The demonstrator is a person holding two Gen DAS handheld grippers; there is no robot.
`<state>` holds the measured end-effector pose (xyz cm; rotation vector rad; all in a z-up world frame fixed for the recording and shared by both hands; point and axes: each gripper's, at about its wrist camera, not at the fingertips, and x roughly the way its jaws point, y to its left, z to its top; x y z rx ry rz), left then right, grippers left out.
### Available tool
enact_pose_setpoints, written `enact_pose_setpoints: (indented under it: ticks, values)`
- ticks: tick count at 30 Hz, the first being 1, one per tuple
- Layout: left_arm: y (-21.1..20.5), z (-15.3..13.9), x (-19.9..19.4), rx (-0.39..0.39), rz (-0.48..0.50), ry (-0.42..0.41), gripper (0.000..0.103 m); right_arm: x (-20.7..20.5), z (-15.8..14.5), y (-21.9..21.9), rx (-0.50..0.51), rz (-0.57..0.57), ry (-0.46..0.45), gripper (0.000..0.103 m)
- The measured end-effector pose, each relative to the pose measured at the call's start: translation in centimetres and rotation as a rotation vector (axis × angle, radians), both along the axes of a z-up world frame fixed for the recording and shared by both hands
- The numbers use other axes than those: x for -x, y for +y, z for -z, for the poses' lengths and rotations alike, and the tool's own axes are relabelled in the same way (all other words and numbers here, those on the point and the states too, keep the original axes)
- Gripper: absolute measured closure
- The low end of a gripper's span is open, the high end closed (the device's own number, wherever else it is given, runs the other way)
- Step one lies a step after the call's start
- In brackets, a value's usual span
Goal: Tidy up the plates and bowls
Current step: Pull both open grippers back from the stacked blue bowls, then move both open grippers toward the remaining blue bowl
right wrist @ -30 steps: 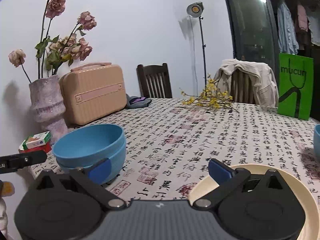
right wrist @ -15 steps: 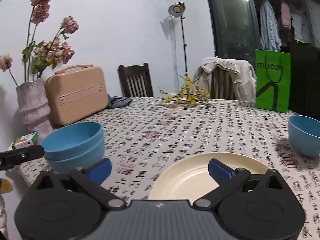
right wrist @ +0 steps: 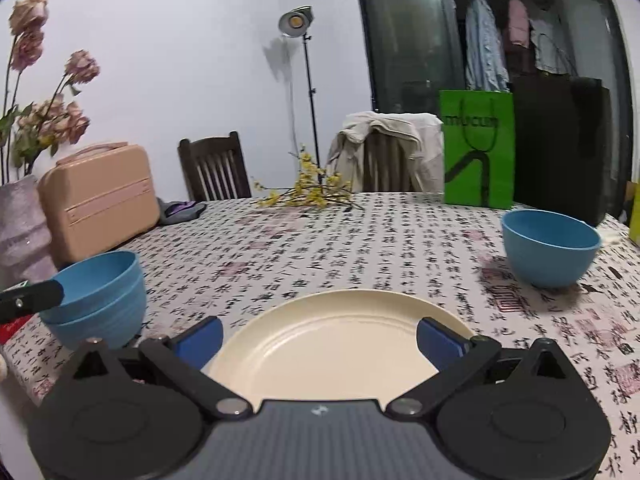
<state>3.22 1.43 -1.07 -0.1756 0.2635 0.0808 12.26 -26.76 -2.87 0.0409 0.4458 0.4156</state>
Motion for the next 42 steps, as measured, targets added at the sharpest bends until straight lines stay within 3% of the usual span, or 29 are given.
enact_pose_setpoints:
  ticks: [8, 14, 42]
  values:
    - [-0.9, -1.1, 0.7, -0.018, -0.033, -0.043, 0.0, -0.4, 0.2, -2.0, -0.009, 0.026, -0.003, 0.0]
    - [-2.1, -1.8, 0.0, -0.042, -0.003, -0.055, 0.0, -0.6, 0.2, -3.2, -0.012, 0.045, -0.012, 0.0]
    - [-9.3, -2.3, -9.6, -0.072, 0.181, 0.06, 0.0, -4.9, 0.7, -12.1, 0.002, 0.235, -0.033, 0.0]
